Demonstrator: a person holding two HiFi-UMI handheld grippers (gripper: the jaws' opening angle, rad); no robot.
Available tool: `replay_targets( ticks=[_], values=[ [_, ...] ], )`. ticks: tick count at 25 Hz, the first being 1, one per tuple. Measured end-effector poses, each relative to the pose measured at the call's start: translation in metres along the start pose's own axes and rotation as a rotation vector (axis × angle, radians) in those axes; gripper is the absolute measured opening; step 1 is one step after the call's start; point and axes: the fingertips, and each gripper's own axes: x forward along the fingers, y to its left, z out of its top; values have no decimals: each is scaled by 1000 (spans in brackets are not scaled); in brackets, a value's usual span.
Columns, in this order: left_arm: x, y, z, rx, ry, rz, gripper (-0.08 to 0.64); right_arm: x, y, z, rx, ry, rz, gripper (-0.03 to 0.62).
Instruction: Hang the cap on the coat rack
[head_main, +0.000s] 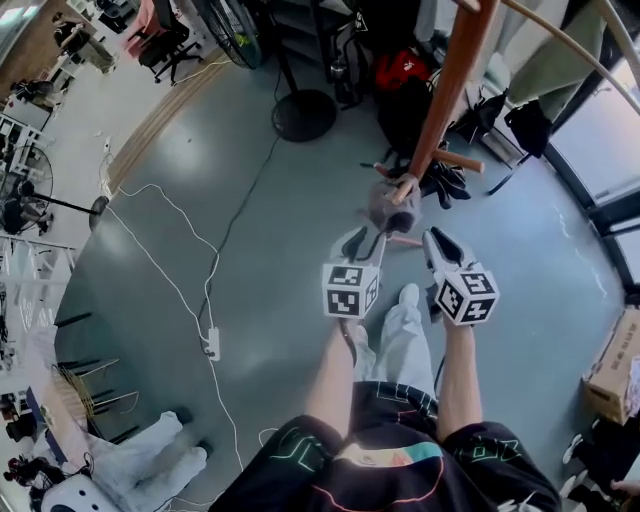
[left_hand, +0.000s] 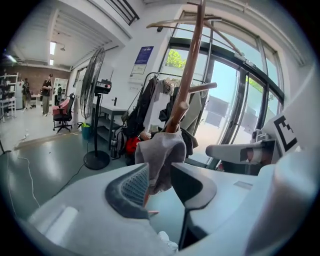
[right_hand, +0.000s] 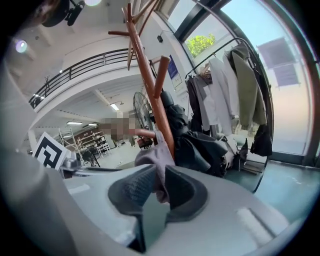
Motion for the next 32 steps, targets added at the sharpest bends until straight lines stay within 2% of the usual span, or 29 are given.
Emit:
replay_targets(
  ticks=[3, 5, 9, 15, 18, 23, 32],
  values=[
    [-20, -2, 25, 55, -81, 11, 124, -13, 12, 17, 7, -67, -4, 13],
    [-34, -5, 48, 91, -154, 13, 119, -22, 21, 33, 6, -119, 11, 5],
    [-68, -13, 91, 115, -290, -2, 14, -42, 48, 69, -17, -231, 57, 3],
    [-114, -34, 149, 179, -437, -70, 9, -80, 83, 130, -166, -378, 33, 3],
    [-133, -44, 162, 223, -465, -62, 9, -101, 95, 148, -230, -416, 16, 3],
    [-142, -49, 176, 288, -494, -17, 9, -119, 91, 170, -281, -454, -49, 3],
    [-141, -44, 186, 298, -510, 20, 9, -112, 94, 181, -323, -450, -69, 3]
  ],
)
